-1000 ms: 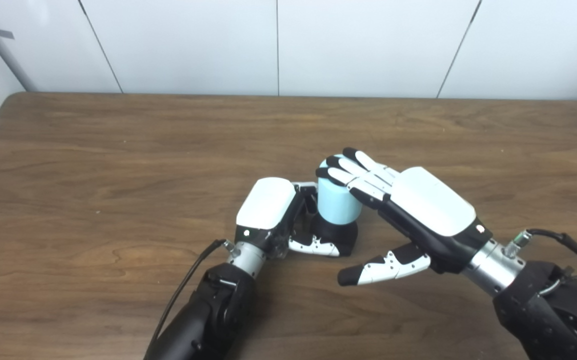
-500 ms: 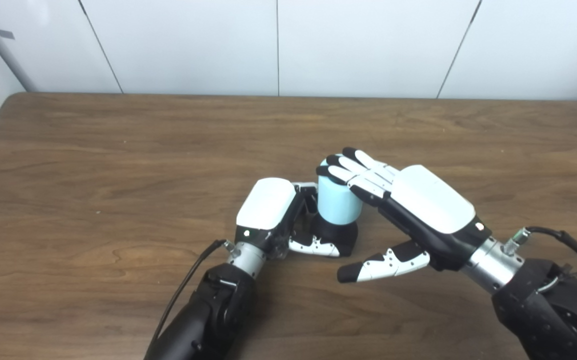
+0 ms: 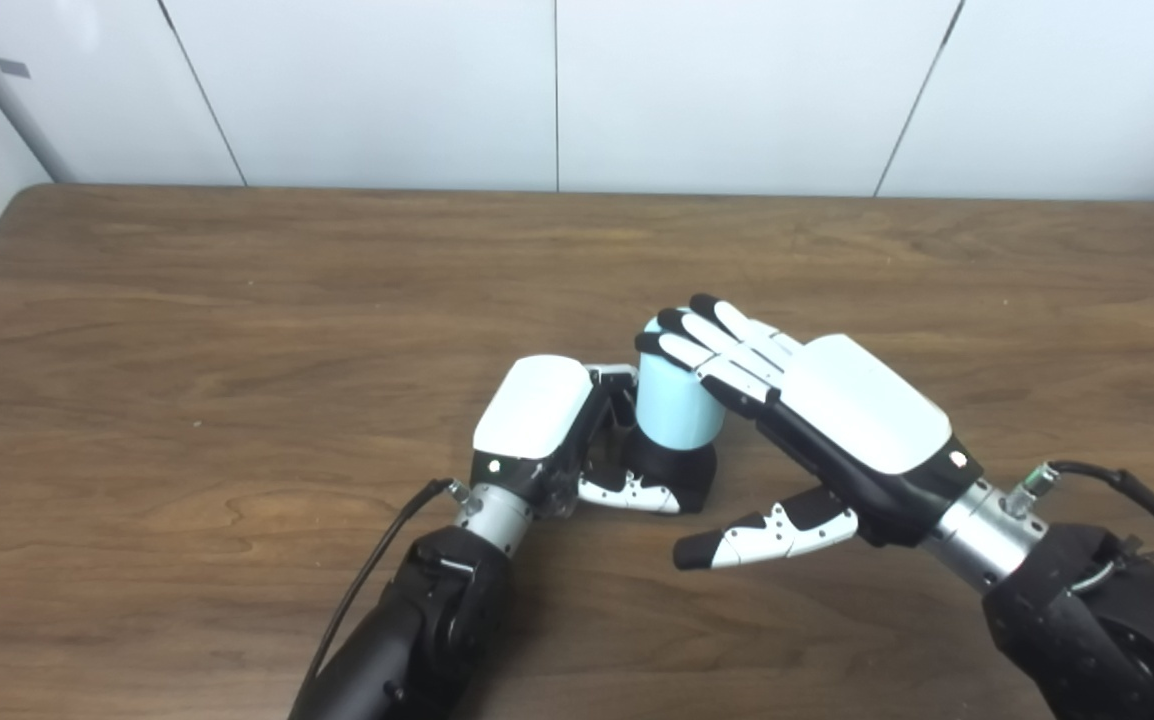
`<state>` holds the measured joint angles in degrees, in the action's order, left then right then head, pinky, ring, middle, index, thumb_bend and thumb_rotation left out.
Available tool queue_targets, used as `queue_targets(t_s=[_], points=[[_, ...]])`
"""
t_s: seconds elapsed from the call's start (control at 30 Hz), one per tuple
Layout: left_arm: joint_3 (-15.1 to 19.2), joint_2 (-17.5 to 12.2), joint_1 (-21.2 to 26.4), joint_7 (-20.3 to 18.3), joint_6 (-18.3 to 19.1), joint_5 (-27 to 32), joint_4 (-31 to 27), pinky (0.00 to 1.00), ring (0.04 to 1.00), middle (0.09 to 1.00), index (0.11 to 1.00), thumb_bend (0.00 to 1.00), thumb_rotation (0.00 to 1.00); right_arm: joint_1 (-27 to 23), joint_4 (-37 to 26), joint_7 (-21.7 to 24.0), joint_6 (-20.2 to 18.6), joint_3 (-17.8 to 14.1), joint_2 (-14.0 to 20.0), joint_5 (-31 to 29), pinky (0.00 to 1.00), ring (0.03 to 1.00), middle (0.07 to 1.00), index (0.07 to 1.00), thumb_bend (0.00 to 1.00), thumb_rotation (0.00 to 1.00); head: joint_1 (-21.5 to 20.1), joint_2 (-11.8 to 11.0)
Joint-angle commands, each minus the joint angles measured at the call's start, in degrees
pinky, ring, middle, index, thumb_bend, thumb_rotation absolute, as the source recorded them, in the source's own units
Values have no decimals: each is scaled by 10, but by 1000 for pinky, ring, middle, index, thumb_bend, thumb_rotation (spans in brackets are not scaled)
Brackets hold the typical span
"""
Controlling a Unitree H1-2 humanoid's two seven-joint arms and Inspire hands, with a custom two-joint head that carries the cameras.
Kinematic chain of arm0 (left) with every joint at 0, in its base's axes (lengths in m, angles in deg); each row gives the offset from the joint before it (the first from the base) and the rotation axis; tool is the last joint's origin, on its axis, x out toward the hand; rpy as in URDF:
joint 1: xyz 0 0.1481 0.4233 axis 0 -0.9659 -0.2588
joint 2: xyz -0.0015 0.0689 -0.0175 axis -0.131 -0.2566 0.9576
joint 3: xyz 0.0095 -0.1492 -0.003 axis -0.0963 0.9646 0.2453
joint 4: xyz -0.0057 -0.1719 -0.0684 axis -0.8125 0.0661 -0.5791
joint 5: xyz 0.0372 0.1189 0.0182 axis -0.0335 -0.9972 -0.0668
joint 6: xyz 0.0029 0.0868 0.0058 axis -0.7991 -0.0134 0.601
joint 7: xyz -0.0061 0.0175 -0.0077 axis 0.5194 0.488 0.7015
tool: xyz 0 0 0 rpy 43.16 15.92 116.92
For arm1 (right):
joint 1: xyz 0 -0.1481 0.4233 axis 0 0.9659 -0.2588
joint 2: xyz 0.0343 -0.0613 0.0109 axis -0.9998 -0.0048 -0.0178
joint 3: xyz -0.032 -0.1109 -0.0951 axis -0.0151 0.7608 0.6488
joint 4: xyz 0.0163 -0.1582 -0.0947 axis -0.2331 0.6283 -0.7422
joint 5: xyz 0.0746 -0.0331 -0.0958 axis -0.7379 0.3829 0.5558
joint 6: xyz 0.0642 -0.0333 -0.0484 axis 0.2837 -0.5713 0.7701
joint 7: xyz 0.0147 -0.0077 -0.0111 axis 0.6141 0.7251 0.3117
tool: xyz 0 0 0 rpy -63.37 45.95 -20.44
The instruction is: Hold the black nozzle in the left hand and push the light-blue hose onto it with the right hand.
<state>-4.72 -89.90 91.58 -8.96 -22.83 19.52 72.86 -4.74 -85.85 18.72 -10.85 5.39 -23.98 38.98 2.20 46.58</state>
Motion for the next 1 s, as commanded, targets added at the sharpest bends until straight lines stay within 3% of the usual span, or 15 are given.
queue_targets(t_s=[0.0, 0.37, 0.67, 0.97], points=[[-30, -23, -58, -112, 49, -4, 66, 368, 486, 505, 486, 478, 0, 25, 45, 89, -19, 17, 37, 9, 950, 995, 972, 910, 615, 860, 1, 0], [-30, -24, -60, -112, 49, -3, 63, 369, 487, 508, 489, 477, 0, -5, 66, 79, -11, 29, 22, 12, 945, 1000, 989, 940, 639, 899, 0, 1], [-27, -26, -63, -108, 44, 4, 61, 365, 486, 494, 496, 477, 0, 9, 55, 84, -8, 56, 12, 11, 960, 1000, 986, 939, 646, 907, -1, 1], [-29, -28, -60, -116, 47, 2, 60, 369, 494, 514, 489, 477, 0, 39, 32, 79, -13, 36, 29, 17, 964, 1000, 981, 938, 625, 877, -3, 2]])
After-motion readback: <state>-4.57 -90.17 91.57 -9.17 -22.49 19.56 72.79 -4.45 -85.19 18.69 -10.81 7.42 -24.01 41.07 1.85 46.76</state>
